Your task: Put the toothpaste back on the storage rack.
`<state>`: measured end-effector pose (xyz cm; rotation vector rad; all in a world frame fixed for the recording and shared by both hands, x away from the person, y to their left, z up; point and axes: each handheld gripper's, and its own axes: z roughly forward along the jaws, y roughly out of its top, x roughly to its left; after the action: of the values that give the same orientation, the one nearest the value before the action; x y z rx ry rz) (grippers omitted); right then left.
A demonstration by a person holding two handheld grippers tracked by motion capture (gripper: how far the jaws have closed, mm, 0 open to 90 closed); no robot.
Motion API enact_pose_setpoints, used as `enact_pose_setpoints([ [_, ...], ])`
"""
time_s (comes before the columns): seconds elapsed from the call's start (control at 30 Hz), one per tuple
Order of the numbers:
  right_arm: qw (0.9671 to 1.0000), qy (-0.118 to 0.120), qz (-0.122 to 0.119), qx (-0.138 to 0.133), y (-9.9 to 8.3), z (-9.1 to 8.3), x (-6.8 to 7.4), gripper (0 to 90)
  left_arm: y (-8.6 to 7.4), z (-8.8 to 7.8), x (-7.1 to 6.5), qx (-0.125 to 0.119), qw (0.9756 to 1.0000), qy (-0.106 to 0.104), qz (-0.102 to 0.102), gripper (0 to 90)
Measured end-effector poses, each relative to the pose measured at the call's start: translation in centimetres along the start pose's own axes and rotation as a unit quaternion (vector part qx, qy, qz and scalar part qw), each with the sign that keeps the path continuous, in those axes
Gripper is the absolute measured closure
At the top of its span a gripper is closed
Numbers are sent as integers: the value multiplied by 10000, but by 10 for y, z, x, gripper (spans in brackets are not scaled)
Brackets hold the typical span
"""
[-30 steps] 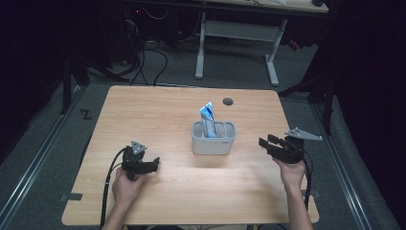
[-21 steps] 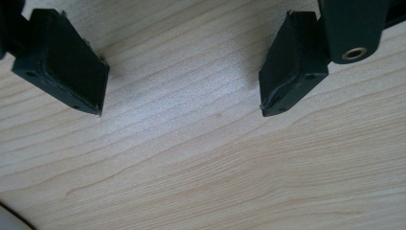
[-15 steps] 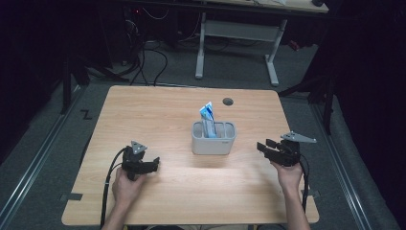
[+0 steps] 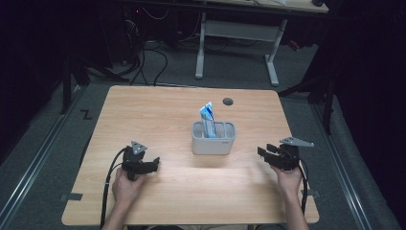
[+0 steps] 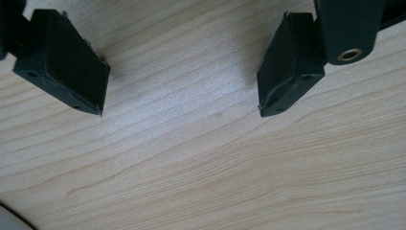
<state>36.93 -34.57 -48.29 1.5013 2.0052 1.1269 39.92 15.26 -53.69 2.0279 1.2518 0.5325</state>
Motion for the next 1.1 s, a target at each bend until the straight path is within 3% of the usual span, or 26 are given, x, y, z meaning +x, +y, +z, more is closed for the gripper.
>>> enact_pose_setpoints([
  [0.47, 9995, -220, -91, 215, -12, 10, 1, 494, 0, 0, 0, 0, 10000, -29, 27, 201],
  [0.83, 9975, -445, -324, 437, -22, 24, 5, 494, 0, 0, 0, -2, 10000, -30, 28, 203],
  [1.1, 9963, -443, -506, 536, -26, 33, 10, 490, 0, 0, 0, -8, 10000, -18, 18, 203],
])
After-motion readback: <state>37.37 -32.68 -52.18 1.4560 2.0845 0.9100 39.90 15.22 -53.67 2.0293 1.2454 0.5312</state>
